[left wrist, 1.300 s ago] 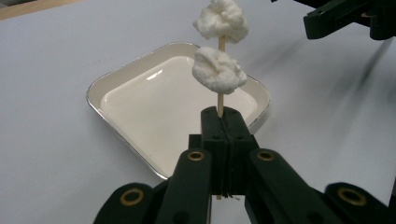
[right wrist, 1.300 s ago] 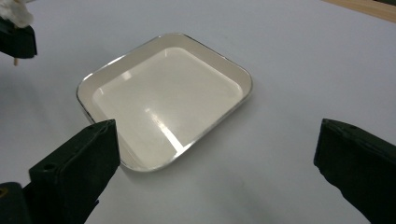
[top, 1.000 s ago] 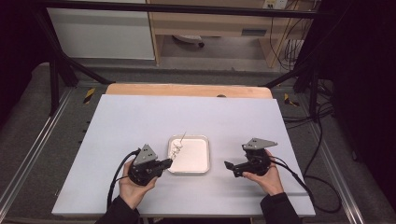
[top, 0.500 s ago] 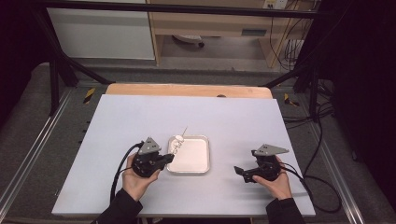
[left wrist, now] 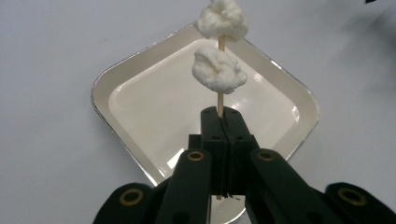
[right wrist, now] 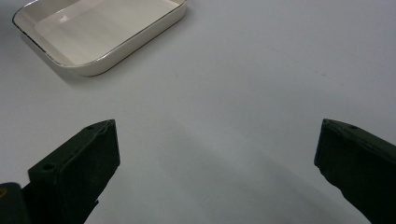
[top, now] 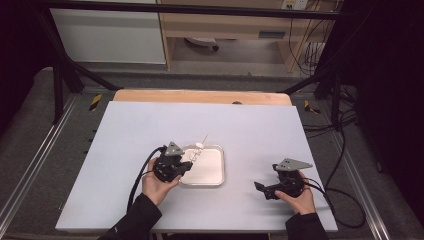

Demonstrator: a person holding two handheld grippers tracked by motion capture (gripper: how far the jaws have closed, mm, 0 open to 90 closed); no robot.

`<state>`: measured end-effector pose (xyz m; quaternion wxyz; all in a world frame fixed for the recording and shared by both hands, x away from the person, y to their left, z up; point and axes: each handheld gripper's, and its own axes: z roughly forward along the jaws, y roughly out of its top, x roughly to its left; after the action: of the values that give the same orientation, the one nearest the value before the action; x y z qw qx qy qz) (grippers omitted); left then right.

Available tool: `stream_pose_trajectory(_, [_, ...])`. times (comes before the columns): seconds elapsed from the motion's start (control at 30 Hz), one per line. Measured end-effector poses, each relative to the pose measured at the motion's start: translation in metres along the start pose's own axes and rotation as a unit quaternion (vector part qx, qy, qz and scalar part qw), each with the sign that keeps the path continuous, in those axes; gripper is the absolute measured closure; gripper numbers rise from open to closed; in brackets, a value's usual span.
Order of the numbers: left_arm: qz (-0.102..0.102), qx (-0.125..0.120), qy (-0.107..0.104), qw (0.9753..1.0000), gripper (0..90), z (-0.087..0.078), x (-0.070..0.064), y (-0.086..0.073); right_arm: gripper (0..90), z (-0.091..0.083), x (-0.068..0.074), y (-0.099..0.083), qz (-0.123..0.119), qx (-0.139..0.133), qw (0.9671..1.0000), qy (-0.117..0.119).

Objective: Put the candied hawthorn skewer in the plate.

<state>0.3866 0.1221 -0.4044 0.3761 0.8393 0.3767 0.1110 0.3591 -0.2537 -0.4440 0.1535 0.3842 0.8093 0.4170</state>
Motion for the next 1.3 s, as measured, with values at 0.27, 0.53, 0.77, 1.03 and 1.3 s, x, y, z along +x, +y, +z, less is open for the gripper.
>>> stream_pose_trajectory(0.27, [0.004,0.045,0.013,0.9989,89.1,0.018,-0.003,0.002,0.8,-0.003,-0.002,0.000,0.003,-0.006,1.0000,0.001])
stream_pose_trajectory(0.53, [0.013,0.079,0.023,0.9965,89.0,0.024,-0.003,0.001,0.8,-0.001,-0.003,-0.001,0.003,-0.001,1.0000,0.002])
stream_pose_trajectory(0.77, [0.024,0.106,0.034,0.9934,89.0,0.030,-0.007,0.001,0.8,-0.001,-0.003,-0.001,0.006,0.000,1.0000,0.002])
stream_pose_trajectory(1.03, [0.020,0.126,0.037,0.9911,88.9,0.035,-0.007,0.001,0.9,0.000,-0.002,-0.002,0.005,-0.001,1.0000,0.002])
stream_pose_trajectory(1.3, [0.032,0.126,0.047,0.9904,85.3,0.036,-0.009,0.003,1.0,0.000,-0.002,-0.002,0.006,-0.001,1.0000,0.003])
